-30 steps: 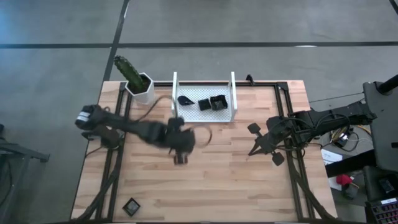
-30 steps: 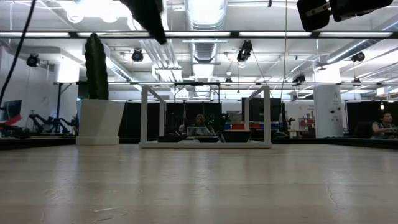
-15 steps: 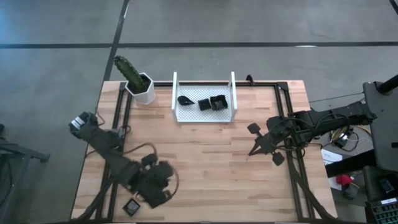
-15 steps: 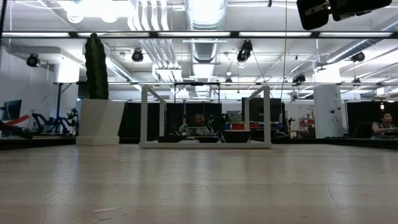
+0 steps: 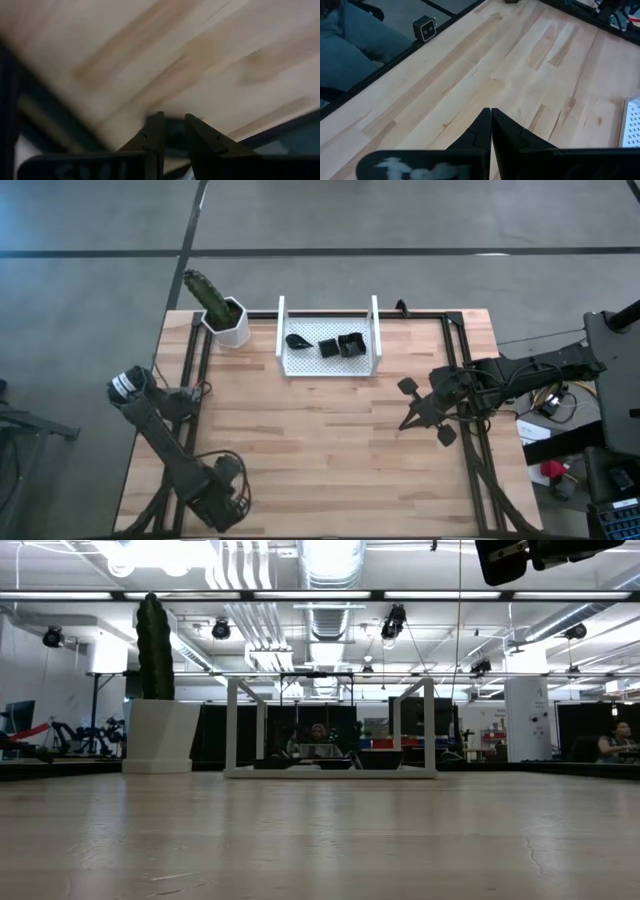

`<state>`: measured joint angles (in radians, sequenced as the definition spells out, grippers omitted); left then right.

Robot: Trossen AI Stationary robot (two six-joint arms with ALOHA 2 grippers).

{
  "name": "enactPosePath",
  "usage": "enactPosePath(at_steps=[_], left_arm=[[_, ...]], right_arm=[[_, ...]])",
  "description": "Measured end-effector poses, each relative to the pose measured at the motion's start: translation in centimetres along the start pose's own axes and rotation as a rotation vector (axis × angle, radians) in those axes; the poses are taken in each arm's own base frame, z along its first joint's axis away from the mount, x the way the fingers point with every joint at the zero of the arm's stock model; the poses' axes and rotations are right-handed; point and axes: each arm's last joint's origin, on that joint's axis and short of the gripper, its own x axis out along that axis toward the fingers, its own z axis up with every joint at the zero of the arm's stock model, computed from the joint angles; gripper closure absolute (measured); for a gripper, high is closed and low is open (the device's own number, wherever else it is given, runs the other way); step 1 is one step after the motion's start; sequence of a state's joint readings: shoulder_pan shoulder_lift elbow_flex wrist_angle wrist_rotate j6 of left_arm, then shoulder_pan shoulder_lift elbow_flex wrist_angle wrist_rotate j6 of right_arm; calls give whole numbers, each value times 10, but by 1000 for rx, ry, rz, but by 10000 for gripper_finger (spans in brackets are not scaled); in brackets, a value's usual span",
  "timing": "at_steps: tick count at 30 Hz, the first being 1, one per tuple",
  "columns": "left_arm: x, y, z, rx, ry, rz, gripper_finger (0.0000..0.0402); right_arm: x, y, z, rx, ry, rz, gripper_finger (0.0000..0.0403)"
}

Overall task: Pick & Place Mini shaped plates
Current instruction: Stack the black square plate on top of the black square plate on the shelf

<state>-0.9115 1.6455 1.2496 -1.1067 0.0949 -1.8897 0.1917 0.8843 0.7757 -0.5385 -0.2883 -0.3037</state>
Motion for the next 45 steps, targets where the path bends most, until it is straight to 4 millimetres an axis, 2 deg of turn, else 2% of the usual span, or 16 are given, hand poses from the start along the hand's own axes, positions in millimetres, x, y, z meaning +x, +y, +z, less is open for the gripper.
enactPosePath(at_steps=[4, 13, 26, 34, 45], left_arm=[[17, 10, -1, -68, 155, 108, 335], [43, 11, 1, -45, 211, 37, 335], [57, 22, -1, -62, 258, 102, 335], [58, 22, -5, -67, 261, 85, 335], [74, 27, -6, -64, 280, 44, 335]], right_arm=[[0, 0, 0, 1, 1, 0, 394], [0, 0, 0, -4, 1, 0, 394], [0, 0, 0, -18, 2, 1, 394], [0, 0, 0, -18, 2, 1, 394], [0, 0, 0, -19, 2, 1, 394]])
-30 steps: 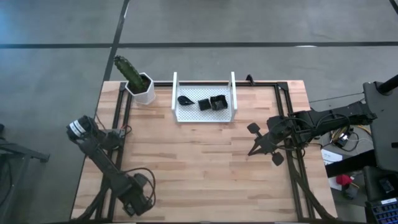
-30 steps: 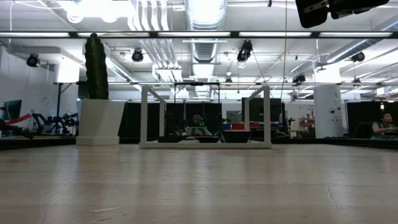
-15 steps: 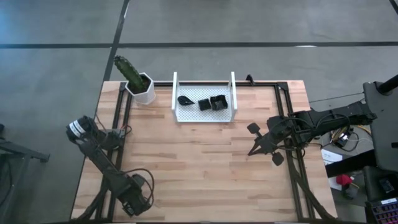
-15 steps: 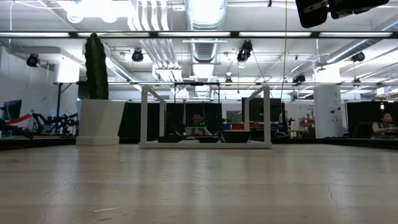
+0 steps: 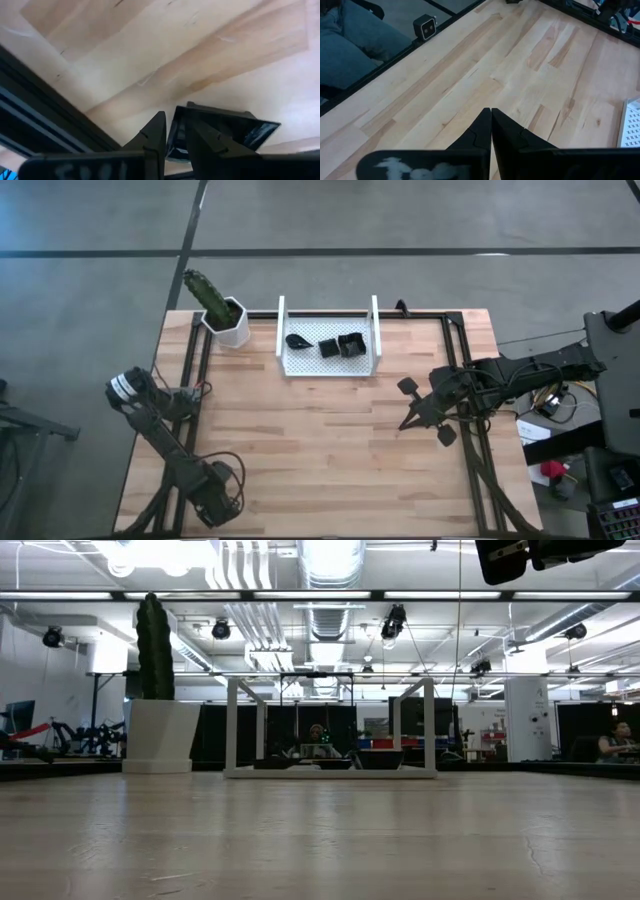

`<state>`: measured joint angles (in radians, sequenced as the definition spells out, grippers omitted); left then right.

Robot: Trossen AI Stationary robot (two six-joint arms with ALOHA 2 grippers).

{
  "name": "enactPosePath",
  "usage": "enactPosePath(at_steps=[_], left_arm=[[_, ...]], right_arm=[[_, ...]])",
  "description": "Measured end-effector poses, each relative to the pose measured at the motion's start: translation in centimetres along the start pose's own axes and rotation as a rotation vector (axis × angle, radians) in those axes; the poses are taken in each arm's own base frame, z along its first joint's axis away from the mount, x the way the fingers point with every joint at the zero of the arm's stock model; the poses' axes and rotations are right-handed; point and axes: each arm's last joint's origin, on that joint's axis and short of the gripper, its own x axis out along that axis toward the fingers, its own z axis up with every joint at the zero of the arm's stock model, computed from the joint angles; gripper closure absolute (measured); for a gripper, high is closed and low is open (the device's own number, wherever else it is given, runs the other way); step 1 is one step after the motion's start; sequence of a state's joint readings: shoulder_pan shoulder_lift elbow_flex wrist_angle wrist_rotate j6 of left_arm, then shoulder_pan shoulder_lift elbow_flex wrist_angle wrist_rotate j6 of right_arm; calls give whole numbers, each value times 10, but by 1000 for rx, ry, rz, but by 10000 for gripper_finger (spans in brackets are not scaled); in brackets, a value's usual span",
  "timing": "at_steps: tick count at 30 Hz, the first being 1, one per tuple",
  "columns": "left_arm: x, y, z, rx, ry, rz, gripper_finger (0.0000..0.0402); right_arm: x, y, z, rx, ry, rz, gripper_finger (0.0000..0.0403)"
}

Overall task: Pick & Place Mini shaped plates
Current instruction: Stack the black square plate on top of the black square plate on the shelf

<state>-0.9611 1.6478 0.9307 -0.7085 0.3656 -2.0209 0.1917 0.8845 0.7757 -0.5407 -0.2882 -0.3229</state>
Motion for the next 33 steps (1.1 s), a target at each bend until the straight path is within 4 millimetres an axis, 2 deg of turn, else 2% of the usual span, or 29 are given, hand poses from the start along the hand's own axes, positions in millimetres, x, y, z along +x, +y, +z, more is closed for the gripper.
enactPosePath(at_steps=[11, 14, 17, 21, 27, 33], left_arm=[[4, 3, 3, 6, -4, 10, 336], [5, 3, 4, 32, -3, 10, 353], [4, 3, 3, 55, 3, 10, 387], [2, 1, 2, 87, 8, 2, 394], [-14, -12, -3, 103, -9, -76, 401], [-41, -27, 1, 72, -212, -185, 401]], right_arm=[[0, 0, 0, -3, 0, 0, 394], [0, 0, 0, -3, 0, 0, 394], [0, 0, 0, -3, 0, 0, 394], [0, 0, 0, -3, 0, 0, 394], [0, 0, 0, -3, 0, 0, 394], [0, 0, 0, -3, 0, 0, 394]])
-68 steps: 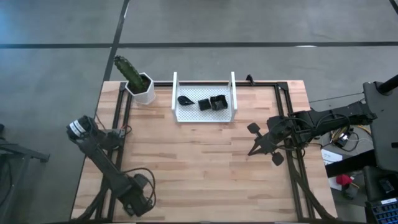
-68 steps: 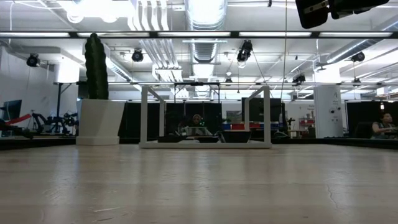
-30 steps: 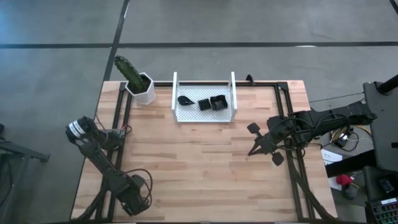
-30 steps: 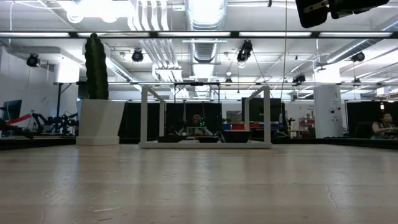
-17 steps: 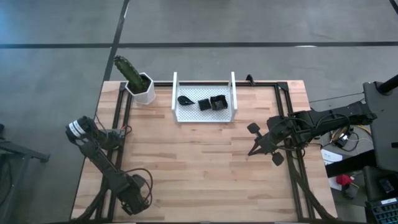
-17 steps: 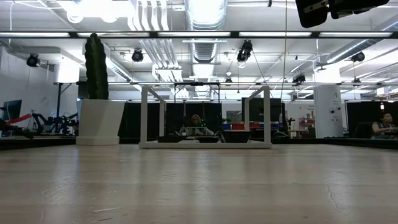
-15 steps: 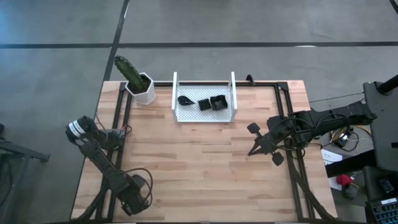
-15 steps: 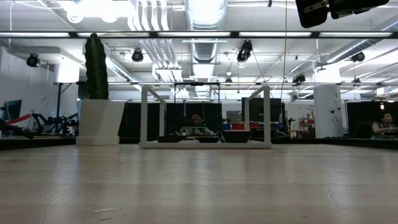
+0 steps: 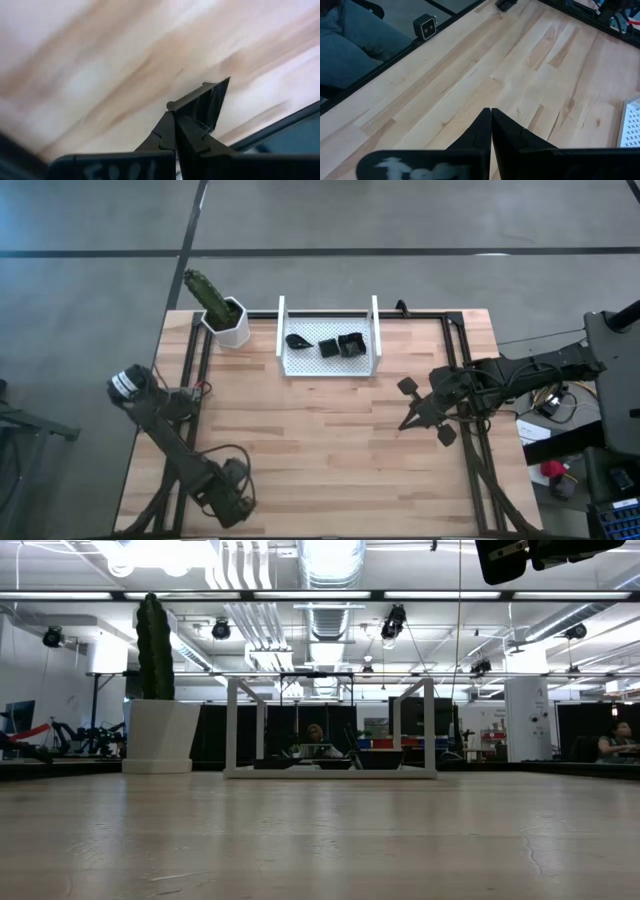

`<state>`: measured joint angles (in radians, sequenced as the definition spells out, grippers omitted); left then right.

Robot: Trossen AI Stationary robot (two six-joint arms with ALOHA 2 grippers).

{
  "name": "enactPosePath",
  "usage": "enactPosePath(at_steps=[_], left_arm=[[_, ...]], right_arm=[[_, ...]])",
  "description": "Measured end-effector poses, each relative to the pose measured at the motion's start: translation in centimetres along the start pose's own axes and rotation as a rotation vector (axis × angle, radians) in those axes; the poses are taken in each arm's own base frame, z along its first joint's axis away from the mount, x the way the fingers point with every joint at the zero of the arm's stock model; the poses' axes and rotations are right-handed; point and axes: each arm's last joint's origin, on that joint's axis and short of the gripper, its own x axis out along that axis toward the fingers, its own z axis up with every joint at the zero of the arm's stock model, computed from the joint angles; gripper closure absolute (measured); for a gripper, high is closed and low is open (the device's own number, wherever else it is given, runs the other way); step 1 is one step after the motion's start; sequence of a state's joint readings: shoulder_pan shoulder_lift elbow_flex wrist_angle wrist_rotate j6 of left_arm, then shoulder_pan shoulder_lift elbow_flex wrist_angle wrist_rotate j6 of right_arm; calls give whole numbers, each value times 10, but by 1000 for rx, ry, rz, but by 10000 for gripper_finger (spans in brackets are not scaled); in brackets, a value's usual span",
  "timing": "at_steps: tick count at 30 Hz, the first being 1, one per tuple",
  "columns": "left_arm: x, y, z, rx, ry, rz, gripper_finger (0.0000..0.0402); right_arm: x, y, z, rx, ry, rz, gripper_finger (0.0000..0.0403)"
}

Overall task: Pick & Place Mini shaped plates
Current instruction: Stack the black square plate on top of the black square plate on the shelf

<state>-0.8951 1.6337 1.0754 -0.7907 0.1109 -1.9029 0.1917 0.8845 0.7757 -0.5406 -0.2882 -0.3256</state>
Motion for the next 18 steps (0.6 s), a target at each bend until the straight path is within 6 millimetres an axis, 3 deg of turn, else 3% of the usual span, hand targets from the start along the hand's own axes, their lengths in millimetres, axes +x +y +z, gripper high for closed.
enactPosePath(at_steps=[9, 18], left_arm=[[-39, -33, 52, 30, -282, -115, 401], [-92, -56, 136, 208, -459, -167, 401]], right_arm=[[0, 0, 0, 0, 0, 0, 394], [0, 0, 0, 0, 0, 0, 394]])
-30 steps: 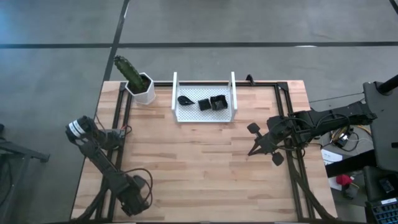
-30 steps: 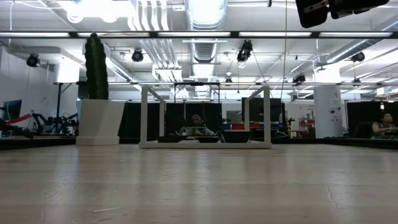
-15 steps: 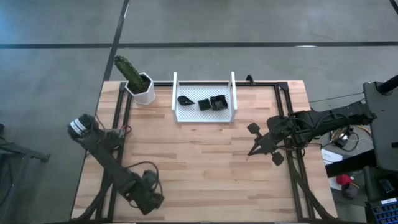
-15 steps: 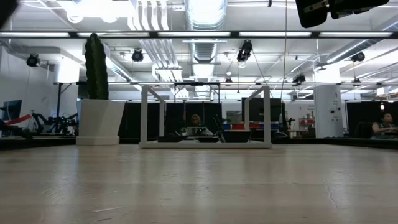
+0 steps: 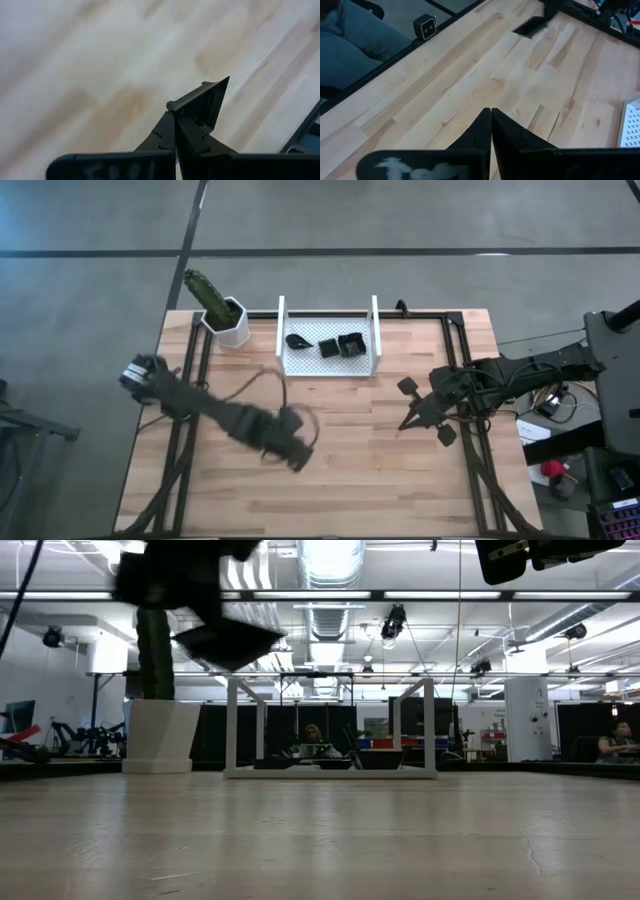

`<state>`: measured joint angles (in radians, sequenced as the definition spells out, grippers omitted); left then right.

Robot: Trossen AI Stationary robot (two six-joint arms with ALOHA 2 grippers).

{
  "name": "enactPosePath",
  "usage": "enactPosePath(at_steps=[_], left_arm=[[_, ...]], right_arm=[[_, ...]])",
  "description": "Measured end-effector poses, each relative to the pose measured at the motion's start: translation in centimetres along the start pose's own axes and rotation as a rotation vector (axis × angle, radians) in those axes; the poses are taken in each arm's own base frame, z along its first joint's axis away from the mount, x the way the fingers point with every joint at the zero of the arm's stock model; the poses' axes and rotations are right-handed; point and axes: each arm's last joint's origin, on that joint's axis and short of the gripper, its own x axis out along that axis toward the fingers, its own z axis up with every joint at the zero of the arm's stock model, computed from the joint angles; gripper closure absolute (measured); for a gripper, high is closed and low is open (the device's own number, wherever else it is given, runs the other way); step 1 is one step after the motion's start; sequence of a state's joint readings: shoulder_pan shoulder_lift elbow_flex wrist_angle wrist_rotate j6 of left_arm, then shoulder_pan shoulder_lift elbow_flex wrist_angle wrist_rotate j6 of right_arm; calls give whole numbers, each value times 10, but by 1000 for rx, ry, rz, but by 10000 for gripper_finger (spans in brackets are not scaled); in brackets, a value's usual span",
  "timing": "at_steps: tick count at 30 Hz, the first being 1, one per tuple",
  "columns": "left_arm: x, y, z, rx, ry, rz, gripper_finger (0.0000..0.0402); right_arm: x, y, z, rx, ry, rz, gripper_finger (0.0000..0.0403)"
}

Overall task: Pick & Place Mini shaped plates
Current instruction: Stack the black square plate on top of the black square plate on the shelf

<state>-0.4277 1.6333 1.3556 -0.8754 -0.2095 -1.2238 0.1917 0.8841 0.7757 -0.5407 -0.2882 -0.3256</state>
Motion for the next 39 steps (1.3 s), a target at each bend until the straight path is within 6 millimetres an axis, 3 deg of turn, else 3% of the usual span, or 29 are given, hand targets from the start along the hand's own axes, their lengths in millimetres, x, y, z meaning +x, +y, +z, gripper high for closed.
enactPosePath(at_steps=[7, 12, 17, 24, 32, 39], left_arm=[[-21, 17, 93, 151, -116, -42, 401], [-32, 48, 152, 215, -207, -3, 401], [-42, 85, 196, 275, -281, 69, 401], [-39, 120, 228, 408, -334, 148, 401], [11, 122, 250, 599, -298, 192, 401], [47, 132, 266, 656, -225, 238, 401]], right_arm=[[0, 0, 0, 0, 0, 0, 394], [0, 0, 0, 4, 1, 0, 394], [0, 0, 0, 4, 2, 1, 394], [0, 0, 0, 3, 2, 1, 394], [0, 0, 0, 5, 3, 1, 394], [0, 0, 0, 9, 3, 1, 394]])
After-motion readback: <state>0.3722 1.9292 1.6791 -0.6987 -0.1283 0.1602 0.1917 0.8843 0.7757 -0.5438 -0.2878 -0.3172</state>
